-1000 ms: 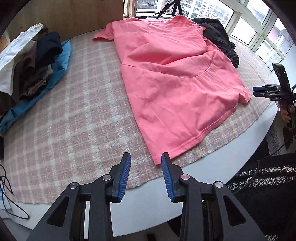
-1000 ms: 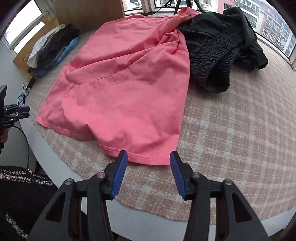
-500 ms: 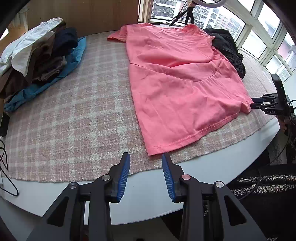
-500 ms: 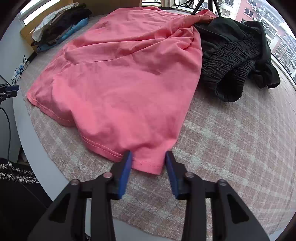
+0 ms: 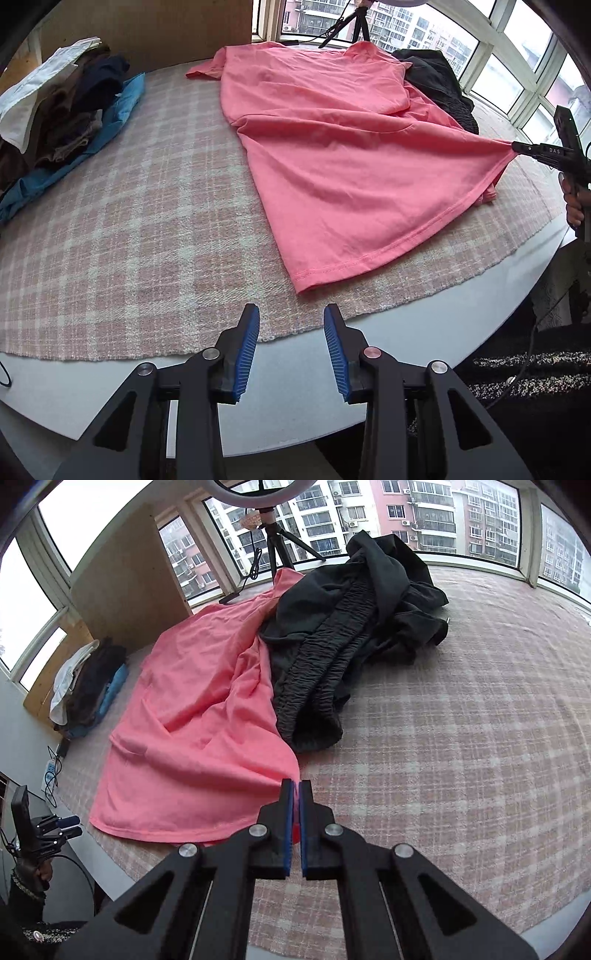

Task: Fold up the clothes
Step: 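Pinch the T-shirt hem with the left gripper and tug it straight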

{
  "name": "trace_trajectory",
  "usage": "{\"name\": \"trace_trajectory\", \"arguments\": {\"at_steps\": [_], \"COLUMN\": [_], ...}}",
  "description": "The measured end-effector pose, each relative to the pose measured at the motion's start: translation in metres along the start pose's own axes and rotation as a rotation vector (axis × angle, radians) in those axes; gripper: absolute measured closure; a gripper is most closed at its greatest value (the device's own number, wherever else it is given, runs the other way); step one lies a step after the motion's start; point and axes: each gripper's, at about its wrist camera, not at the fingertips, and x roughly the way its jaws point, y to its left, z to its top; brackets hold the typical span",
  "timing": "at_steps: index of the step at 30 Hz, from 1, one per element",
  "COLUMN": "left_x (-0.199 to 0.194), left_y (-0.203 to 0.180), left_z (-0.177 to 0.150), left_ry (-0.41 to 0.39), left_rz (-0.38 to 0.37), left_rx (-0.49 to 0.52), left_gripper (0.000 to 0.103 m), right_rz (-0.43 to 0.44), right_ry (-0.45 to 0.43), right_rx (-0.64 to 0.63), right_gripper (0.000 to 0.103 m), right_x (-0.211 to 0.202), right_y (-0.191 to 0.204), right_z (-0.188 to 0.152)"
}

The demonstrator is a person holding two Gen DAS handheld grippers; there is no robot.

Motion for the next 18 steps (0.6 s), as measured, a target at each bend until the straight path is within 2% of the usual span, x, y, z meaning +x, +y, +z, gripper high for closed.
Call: {"name": "trace_trajectory", "arguments": {"at_steps": [4,6,10,11,12,13,16,18], "left_x": [0.007,0.014,0.03,0.034,0.037,0.036,0.017,-0.011], "left_y": [-0.013,-0.014,-0.016,-0.016,-0.015,-0.015,-0.006,0.006], "left_z": [0.007,0.01,0.018,0.02,0.022,0.025,0.035,0.035], "left_ry": [0.0,0.012,0.041,0.049,0.047,0.031,-0.026,-0.068], "left_rz": [0.021,0.03,0.051,0.056,0.05,0.042,0.031,0.044], "left_rx": [0.05,0.061,0.068,0.067,0.06,0.054,0.013,-0.02], "left_gripper": [0.065,0.065,0.066,0.068,0.082,0.103,0.102,0.102], "right_rz": [-0.025,-0.047,-0.051,-0.052,-0.054,-0.055,-0.057,-0.04], "right_ry": [0.003,-0.017,-0.029,-0.032,-0.035,-0.038,-0.047,-0.048], "right_rx": [-0.014,0.024,0.016,0.014,0.012,0.01,0.004,-0.004], "right_gripper": [0.1,0.1,0.1,0.1,0.1,0.1,0.1,0.1], "right_x": [0.009,0.005,0.0,-0.002,-0.003,-0.005,-0.009,-0.015], "right_y": [0.003,-0.004,-0.001,-0.001,0.0,0.001,0.003,0.011], "right_z": [0.0,0.004,0.007,0.008,0.008,0.009,0.011,0.01]}}
